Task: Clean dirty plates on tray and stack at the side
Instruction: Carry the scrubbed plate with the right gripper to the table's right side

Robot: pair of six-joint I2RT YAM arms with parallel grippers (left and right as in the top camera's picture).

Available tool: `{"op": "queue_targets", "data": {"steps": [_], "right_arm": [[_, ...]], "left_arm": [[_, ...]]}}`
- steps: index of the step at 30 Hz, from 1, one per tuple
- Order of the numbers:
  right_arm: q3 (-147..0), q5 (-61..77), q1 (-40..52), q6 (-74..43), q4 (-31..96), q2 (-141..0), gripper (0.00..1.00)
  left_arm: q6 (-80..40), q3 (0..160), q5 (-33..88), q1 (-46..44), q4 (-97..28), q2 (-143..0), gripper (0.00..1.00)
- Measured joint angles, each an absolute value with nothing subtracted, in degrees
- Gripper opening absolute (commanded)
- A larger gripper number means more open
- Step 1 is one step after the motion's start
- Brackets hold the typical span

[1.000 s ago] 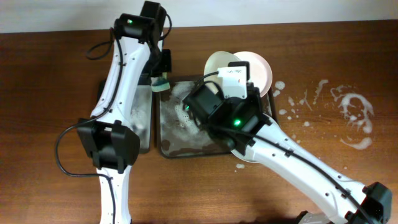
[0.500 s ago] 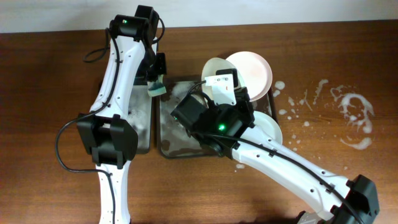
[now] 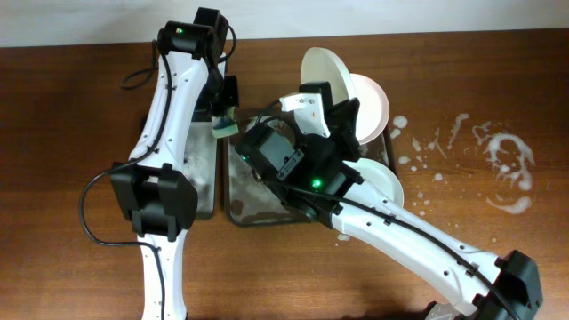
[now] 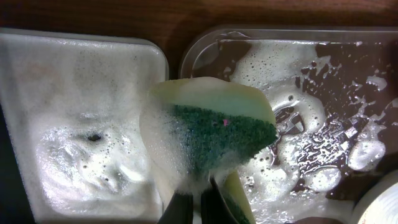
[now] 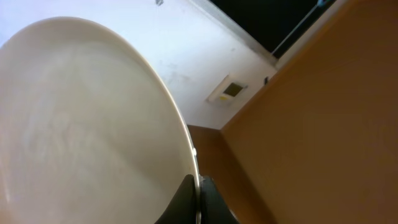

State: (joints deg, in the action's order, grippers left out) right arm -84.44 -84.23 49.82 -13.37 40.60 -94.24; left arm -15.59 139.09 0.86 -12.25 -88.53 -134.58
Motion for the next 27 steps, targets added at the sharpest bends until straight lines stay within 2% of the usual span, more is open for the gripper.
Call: {"op": "queue_targets", "data": {"steps": [5, 27], "right_arm": [[-84.44, -85.47, 49.84, -5.98, 38.7, -94.24, 0.04], [-84.44, -85.69, 49.84, -4.45, 38.7, -94.24, 0.04]], "left_arm": [[-15.59, 139.09, 0.89, -12.25, -88.53, -134.58, 0.01], [-15.62, 139.09, 0.86, -12.25, -88.55, -134.58, 0.01]]}}
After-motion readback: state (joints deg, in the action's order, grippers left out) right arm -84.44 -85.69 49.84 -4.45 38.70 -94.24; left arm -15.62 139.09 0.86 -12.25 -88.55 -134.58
